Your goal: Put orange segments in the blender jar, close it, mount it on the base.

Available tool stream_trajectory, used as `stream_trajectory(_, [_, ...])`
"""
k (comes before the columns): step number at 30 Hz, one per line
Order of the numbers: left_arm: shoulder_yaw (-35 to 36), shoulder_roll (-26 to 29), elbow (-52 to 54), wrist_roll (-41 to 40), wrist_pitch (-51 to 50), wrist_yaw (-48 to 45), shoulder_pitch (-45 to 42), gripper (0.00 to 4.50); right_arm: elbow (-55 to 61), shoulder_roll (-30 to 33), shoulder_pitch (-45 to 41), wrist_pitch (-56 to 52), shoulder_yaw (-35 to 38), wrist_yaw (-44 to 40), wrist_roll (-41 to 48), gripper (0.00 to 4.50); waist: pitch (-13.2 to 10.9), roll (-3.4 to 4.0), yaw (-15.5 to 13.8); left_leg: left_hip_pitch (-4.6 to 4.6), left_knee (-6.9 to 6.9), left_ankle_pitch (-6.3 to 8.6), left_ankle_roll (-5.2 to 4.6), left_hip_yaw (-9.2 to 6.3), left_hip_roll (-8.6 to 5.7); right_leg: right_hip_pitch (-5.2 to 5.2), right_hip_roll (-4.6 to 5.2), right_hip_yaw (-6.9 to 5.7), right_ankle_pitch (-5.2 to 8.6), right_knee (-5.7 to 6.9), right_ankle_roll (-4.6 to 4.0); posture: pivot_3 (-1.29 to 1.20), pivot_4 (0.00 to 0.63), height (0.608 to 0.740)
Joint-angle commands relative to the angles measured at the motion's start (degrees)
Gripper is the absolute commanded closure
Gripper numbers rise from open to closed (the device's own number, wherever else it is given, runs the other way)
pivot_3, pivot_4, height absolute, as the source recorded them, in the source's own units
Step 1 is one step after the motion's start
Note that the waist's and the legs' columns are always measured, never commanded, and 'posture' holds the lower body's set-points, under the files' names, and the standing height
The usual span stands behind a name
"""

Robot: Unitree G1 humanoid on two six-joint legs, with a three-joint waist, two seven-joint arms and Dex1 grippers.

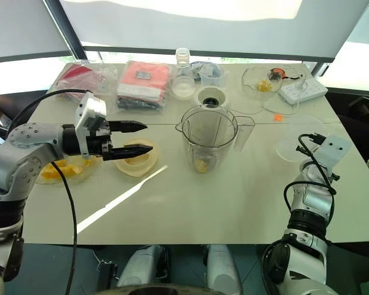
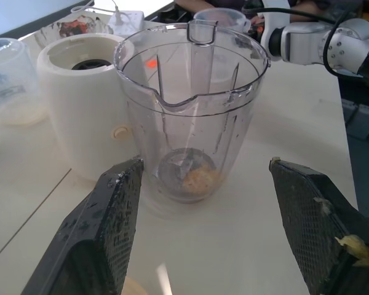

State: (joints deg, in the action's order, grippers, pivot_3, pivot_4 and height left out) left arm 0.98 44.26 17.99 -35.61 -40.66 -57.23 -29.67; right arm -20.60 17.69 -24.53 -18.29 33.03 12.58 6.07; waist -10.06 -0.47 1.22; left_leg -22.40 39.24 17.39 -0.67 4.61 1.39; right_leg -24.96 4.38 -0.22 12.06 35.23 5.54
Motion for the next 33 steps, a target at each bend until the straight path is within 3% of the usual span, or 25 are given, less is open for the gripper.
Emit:
stream_trajectory(1, [0.28, -0.20, 0.62, 0.06, 0.78, 0.05, -0.99, 1.13, 1.40, 0.35, 0.63, 1.27, -0.32, 0.67, 0.84, 2.02, 0.00, 0.00, 0.01, 0.00, 0.00, 0.00, 0.00, 0.00, 0.00, 0.00, 0.00, 0.00, 0.00, 0.00, 0.00, 0.00, 0.150, 0.740])
stream_trajectory(5, [-0.05, -0.38, 0.17, 0.37, 1.04, -0.09, -1.34, 1.13, 2.09, 0.38, 1.54, 0.92, -0.81, 1.37, 1.26, 0.05, 0.00, 0.00, 0.02, 0.00, 0.00, 0.00, 0.00, 0.00, 0.00, 0.00, 0.00, 0.00, 0.00, 0.00, 0.00, 0.00, 0.150, 0.740])
stream_trajectory(27, [-1.30, -1.14, -1.72, 2.32, 3.02, -0.61, -1.57, 1.13, 18.21, -0.86, 12.52, -5.83, -4.68, 2.03, 1.20, 0.05, 0.00, 0.00, -0.05, 0.01, -0.01, 0.00, 0.00, -0.01, 0.02, 0.00, 0.00, 0.00, 0.10, -0.01, -0.17, 0.00, 0.150, 0.740])
stream_trajectory(33, [-1.13, -0.05, -2.97, 3.70, 4.01, -1.25, -1.10, 1.13, 29.95, -0.39, 19.57, -9.08, -6.18, -1.47, 1.72, 0.05, 0.00, 0.00, -0.16, 0.01, -0.02, 0.00, 0.00, -0.02, 0.02, 0.00, 0.00, 0.00, 0.11, -0.01, -0.17, 0.00, 0.150, 0.740])
